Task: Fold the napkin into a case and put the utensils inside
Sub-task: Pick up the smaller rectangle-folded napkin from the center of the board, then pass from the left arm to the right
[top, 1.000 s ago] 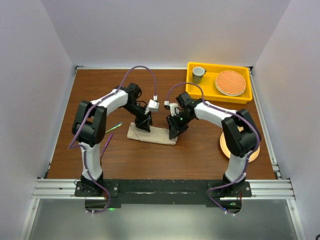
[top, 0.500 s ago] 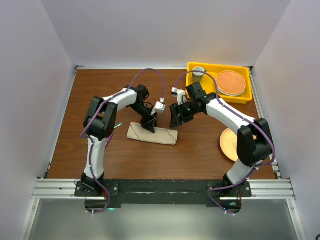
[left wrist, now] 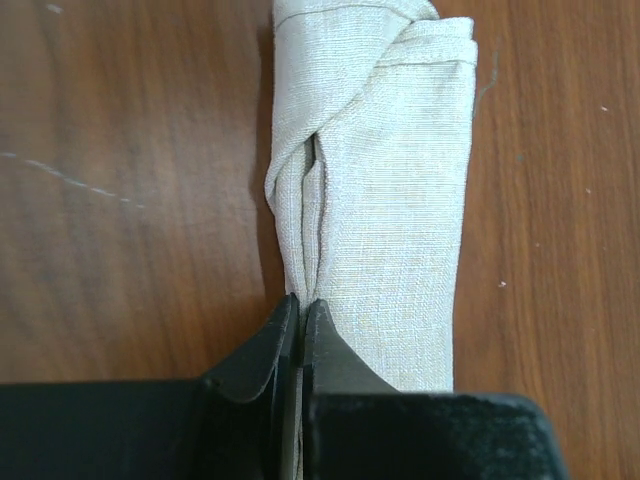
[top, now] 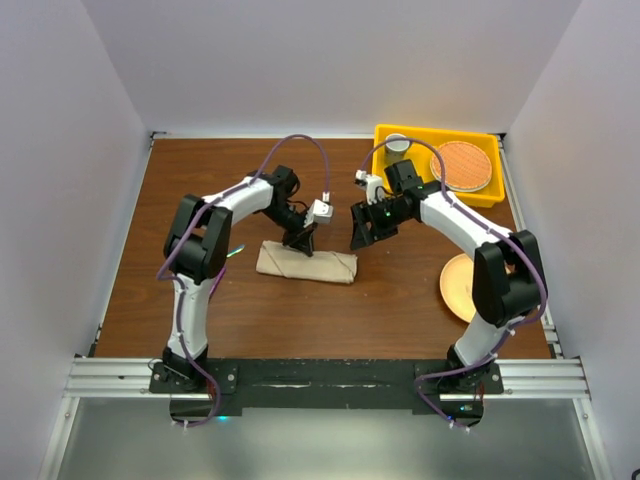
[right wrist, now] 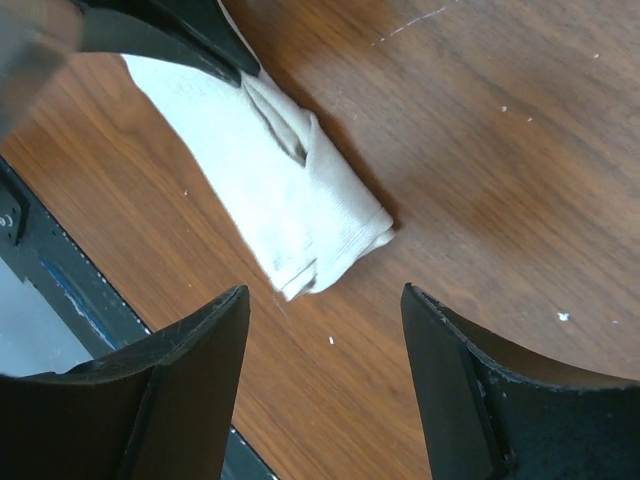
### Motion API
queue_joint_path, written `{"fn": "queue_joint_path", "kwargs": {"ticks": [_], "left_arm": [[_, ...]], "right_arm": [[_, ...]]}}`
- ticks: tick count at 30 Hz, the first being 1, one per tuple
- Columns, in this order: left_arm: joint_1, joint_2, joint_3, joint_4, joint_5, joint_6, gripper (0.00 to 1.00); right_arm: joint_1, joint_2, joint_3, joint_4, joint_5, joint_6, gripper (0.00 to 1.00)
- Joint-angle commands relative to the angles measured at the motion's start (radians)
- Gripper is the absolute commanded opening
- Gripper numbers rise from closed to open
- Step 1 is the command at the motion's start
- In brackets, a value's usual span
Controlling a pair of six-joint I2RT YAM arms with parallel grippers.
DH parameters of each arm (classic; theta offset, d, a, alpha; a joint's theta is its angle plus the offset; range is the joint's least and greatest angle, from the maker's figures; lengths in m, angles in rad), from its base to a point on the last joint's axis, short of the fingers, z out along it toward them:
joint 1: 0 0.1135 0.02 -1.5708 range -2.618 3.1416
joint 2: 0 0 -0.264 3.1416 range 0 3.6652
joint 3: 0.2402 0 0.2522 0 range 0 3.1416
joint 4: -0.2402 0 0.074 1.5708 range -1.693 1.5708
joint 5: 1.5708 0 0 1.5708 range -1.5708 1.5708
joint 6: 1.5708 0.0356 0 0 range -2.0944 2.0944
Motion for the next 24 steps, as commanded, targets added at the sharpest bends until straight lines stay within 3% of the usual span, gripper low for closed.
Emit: {"fn": "queue_joint_path", "kwargs": {"ticks": [1,4,5,11,16,24], "left_arm": [[-0.004,-0.195,-0.057,0.185,-0.021,-0.067,0.00],[-0.015,-0.287,-0.132,0.280,-0.037,-0.079,0.00],[-0.020,-0.309,-0.170,0.301,-0.044,-0.079,0.00],[-0.052,-0.427,-0.304,0.450,-0.102,-0.039,0.00],[-0.064,-0.447,-0.333,0.532,-0.162,-0.024,0.00],[-0.064,-0.453,-0.341,0.539,-0.116,-0.010,0.00]], "right_arm": [[-0.019,0.000,0.067,-0.008,-0.024,-0.055,0.68],[-0.017,0.011,0.093,0.021,-0.057,-0.086,0.73],[-0.017,0.023,0.106,0.030,-0.067,-0.096,0.80],[-0.015,0.079,0.165,0.047,-0.154,-0.192,0.87],[-0.002,0.076,0.182,0.038,-0.203,-0.256,0.89],[0.060,0.091,0.170,0.032,-0.249,-0.337,0.87]]}}
